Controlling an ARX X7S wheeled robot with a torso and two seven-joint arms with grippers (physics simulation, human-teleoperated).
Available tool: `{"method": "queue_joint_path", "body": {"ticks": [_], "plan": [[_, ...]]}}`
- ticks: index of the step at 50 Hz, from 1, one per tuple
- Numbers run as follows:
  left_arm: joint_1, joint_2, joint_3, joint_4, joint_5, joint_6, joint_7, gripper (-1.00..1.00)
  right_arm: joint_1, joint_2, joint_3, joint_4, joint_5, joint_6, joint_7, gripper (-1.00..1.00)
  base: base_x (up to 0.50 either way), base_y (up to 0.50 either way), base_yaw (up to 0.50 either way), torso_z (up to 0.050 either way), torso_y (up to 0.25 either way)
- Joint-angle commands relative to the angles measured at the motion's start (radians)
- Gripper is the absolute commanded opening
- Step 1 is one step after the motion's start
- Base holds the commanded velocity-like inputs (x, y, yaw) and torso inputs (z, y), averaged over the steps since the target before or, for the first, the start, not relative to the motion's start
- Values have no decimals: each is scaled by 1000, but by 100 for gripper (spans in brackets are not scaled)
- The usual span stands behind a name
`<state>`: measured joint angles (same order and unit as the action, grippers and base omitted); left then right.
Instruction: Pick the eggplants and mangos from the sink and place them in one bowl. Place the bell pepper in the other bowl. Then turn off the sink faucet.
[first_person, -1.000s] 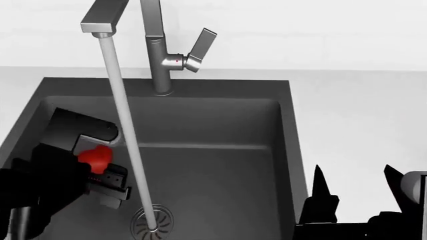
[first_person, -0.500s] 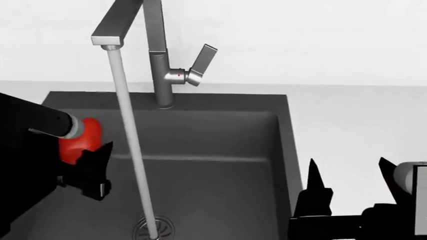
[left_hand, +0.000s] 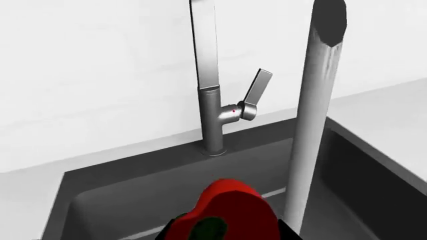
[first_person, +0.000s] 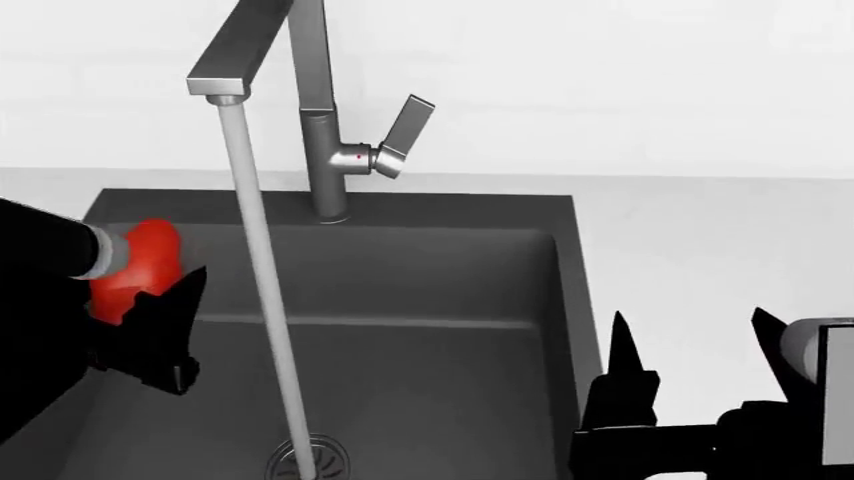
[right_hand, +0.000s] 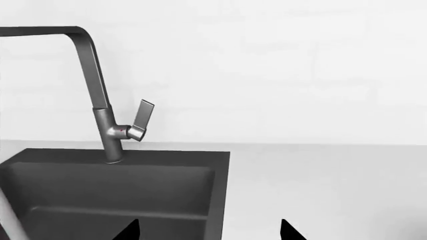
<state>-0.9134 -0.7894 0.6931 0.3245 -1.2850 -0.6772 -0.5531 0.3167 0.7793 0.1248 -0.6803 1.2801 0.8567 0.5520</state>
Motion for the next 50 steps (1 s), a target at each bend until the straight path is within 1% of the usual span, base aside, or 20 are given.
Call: {"method": "queue_joint_path", "body": {"ticks": [1, 5, 7, 9, 12, 17, 27, 36, 50], "plan": [[31, -36, -50, 76, 35, 77, -18, -100, 1, -10, -4, 0, -30, -10, -18, 100, 0, 0, 0, 0, 0], [79, -54, -82, 92, 58, 140, -40, -100, 1, -13, -5, -1, -44, -19, -24, 100, 0, 0, 0, 0, 0], [112, -54, -86, 82, 51, 159, -47, -100, -2, -17, -10, -1, -64, -25, -28, 100, 0, 0, 0, 0, 0], [128, -52, -72, 78, 85, 165, -45, -100, -2, -24, -13, -6, -86, -37, -30, 100, 0, 0, 0, 0, 0], [121, -44, -72, 86, 74, 159, -56, -100, -11, -32, -25, -4, -113, -46, -39, 100, 0, 0, 0, 0, 0], [124, -45, -68, 74, 98, 169, -35, -100, -45, -53, -46, 7, -163, -75, -72, 100, 0, 0, 0, 0, 0], [125, -64, -86, 68, 101, 184, -28, -100, -14, -41, -65, 6, -167, -57, -63, 100, -161, 110, 0, 0, 0], [137, -95, -100, 88, 88, 190, -26, -100, -5, -47, -72, 7, -168, -62, -66, 100, -207, 321, 0, 0, 0], [153, -103, -109, 99, 83, 202, -35, -100, -10, -47, -70, 1, -173, -71, -63, 100, -208, 453, 0, 0, 0]]}}
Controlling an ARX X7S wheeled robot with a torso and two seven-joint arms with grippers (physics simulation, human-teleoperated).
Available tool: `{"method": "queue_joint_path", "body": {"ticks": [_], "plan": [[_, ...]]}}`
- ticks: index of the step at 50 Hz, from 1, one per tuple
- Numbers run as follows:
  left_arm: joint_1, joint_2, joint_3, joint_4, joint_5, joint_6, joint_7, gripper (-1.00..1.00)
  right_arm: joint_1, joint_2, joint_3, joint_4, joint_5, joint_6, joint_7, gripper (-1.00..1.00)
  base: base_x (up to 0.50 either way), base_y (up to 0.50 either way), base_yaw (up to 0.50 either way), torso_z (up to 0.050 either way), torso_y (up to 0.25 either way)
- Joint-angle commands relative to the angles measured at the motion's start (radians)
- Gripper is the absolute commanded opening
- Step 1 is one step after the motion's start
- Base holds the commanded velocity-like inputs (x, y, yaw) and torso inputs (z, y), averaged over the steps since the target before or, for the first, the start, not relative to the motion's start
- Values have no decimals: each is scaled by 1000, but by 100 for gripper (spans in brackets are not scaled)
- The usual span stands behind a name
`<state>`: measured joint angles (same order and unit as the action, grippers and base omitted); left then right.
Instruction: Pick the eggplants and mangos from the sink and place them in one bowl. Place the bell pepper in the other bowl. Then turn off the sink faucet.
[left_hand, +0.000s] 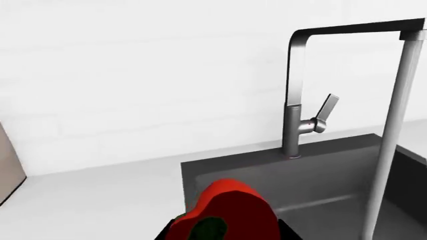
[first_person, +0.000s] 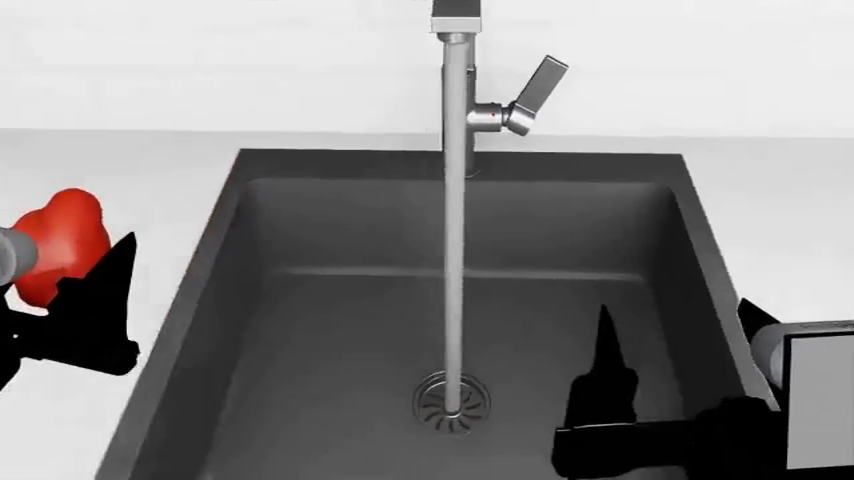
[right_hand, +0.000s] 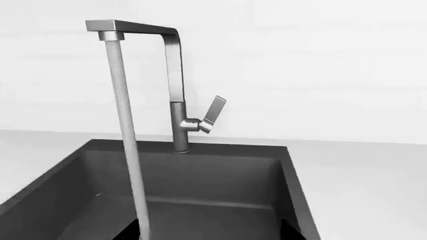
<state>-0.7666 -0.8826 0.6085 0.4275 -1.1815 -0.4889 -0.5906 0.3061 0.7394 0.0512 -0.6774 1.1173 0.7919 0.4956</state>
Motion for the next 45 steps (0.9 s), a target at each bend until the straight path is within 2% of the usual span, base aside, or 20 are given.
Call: {"method": "queue_joint_path", "body": {"ticks": [1, 23, 45], "plan": [[8, -11, -25, -4, -20, 16, 3, -100, 2, -7, 2, -2, -10, -5, -6, 100, -204, 499, 0, 0, 0], [17, -15, -31, -7, -22, 23, 6, -100, -3, -4, -8, 1, -29, -15, -13, 100, -194, 499, 0, 0, 0], [49, -31, -43, 0, -22, 48, 7, -100, 22, -6, -36, 9, -37, -7, -14, 100, -31, 500, 0, 0, 0]]}}
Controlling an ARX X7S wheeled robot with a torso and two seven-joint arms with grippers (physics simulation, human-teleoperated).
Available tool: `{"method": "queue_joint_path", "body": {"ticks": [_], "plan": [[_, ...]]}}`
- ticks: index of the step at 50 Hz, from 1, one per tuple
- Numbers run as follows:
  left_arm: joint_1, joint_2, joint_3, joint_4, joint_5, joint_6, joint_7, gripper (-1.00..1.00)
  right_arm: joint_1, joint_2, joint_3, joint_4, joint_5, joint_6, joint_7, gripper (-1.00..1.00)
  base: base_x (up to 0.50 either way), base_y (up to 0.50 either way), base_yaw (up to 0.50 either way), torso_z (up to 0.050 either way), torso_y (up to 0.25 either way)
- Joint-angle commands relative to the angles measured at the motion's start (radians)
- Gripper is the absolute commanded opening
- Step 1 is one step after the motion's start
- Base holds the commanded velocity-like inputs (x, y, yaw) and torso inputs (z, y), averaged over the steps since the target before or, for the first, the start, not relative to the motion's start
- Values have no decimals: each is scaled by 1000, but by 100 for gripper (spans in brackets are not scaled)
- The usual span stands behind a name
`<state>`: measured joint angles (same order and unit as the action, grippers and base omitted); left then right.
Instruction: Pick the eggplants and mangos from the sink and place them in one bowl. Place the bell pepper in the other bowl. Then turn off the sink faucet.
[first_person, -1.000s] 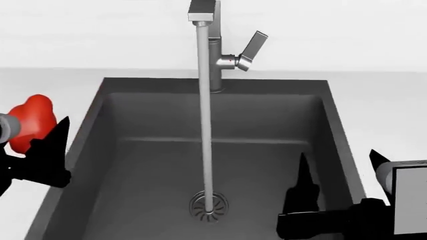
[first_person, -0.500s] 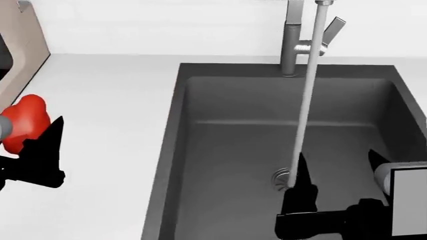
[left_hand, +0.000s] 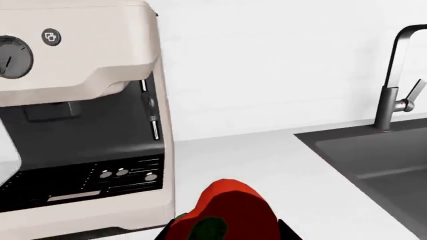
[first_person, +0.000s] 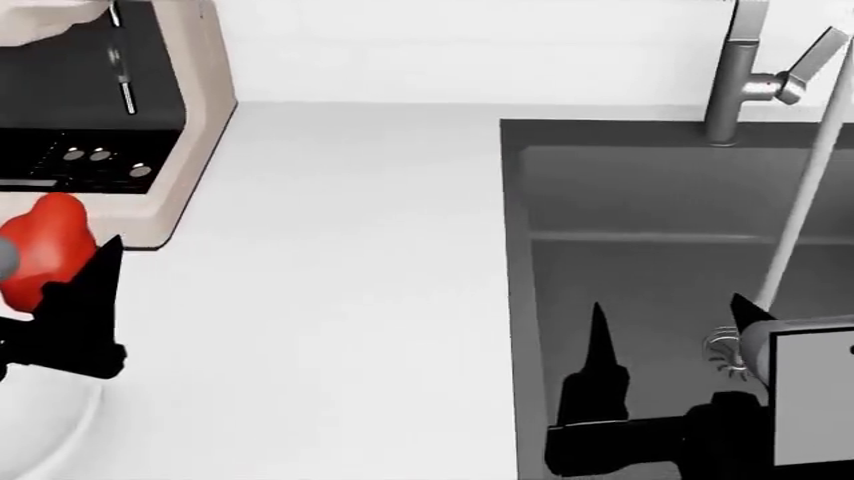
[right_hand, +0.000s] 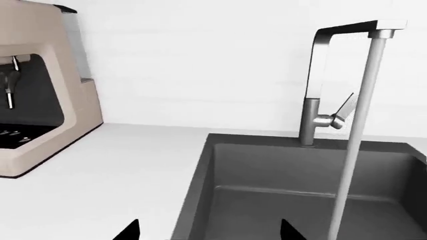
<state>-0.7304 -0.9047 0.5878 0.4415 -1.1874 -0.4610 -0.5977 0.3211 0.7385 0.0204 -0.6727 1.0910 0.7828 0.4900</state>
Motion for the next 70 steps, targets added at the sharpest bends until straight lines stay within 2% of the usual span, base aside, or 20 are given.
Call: {"method": "queue_joint_path", "body": {"ticks": [1, 27, 38, 41, 42, 45, 49, 51, 55, 61, 70], "plan": [[14, -7, -22, -15, -14, 21, 14, -100, 7, -5, -5, 5, -12, 1, -9, 100, -2, 500, 0, 0, 0], [18, 1, -16, 2, -20, 15, 6, -100, -32, -2, 11, -10, -16, -26, -14, 100, -6, 500, 0, 0, 0], [14, 18, -5, 9, -23, 6, 8, -100, -41, 12, 34, -25, 0, -26, 4, 100, -261, 498, 0, 0, 0], [11, 19, -3, 7, -23, 4, 15, -100, -46, 8, 51, -24, 5, -38, 11, 100, -54, 43, 0, 0, 0], [4, 19, 16, 20, 18, -3, 31, -100, -45, 8, 48, -23, 3, -37, 11, 100, 0, 0, 0, 0, 0], [-32, 33, 29, 19, -19, -40, 54, -100, -38, 9, 42, -21, 5, -31, 13, 100, 0, 0, 0, 0, 0], [-118, 78, 43, 9, -116, -120, 44, -100, -35, 19, 58, -25, 25, -25, 28, 100, 0, 0, 0, 0, 0], [-192, 125, 47, -34, -239, -183, 36, -100, -32, 18, 55, -29, 34, -19, 34, 100, 0, 0, 0, 0, 0], [-266, 187, 80, -69, -295, -249, 36, -100, -32, 18, 51, -27, 41, -14, 37, 100, 0, 0, 0, 0, 0], [-330, 274, 129, -128, -319, -304, 57, -100, -30, 13, 39, -17, 36, -15, 29, 100, 0, 0, 0, 0, 0], [-354, 366, 181, -167, -319, -331, 71, -100, -44, -6, 22, 2, 9, -37, 2, 100, 0, 0, 0, 0, 0]]}}
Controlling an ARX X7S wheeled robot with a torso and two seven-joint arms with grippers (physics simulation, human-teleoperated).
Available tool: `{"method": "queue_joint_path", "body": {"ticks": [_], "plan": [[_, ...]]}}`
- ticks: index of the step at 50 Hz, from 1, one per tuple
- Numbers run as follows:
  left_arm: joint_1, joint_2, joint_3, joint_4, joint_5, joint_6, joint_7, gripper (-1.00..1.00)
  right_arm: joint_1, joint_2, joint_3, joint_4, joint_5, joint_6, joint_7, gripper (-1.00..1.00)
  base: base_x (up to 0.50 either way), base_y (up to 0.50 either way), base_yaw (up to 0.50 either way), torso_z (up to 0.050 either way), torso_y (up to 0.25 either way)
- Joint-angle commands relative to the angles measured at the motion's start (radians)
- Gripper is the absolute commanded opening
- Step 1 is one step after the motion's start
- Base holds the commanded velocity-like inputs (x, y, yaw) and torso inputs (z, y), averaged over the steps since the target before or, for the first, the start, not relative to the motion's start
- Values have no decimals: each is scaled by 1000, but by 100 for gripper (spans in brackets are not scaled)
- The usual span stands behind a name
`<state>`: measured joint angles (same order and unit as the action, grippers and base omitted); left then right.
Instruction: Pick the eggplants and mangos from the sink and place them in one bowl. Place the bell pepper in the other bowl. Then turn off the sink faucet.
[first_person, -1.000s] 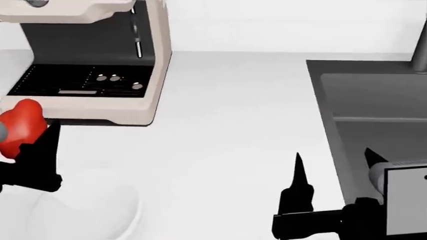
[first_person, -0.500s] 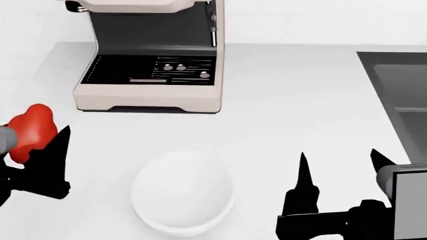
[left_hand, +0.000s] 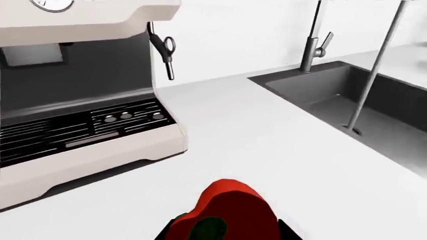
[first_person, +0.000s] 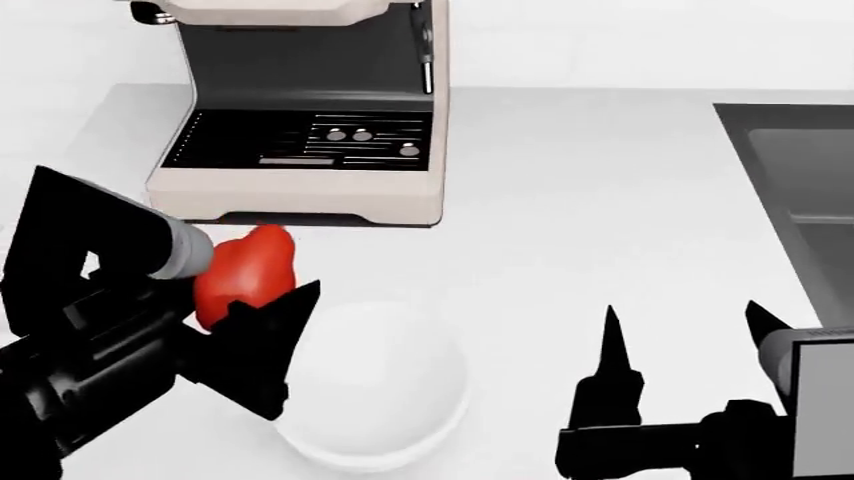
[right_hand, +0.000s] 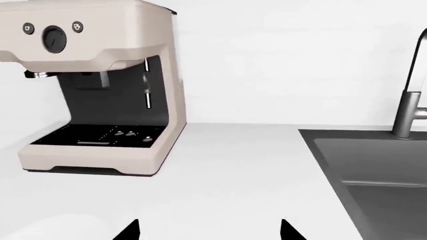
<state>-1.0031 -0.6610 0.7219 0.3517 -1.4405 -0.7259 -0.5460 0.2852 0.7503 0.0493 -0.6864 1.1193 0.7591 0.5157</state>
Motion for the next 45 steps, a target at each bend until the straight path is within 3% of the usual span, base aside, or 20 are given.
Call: {"method": "queue_joint_path", "body": {"ticks": [1, 11, 45], "plan": [[-85, 134, 53, -84, -57, -66, 16, -100, -11, -17, -3, 15, -18, -15, -25, 100, 0, 0, 0, 0, 0], [-103, 194, 99, -175, -60, -104, -21, -100, -33, -20, 5, 17, -25, -34, -37, 100, 0, 0, 0, 0, 0], [-82, 255, 136, -312, -19, -78, 48, -100, -62, -25, 6, 24, -33, -55, -44, 100, 0, 0, 0, 0, 0]]}}
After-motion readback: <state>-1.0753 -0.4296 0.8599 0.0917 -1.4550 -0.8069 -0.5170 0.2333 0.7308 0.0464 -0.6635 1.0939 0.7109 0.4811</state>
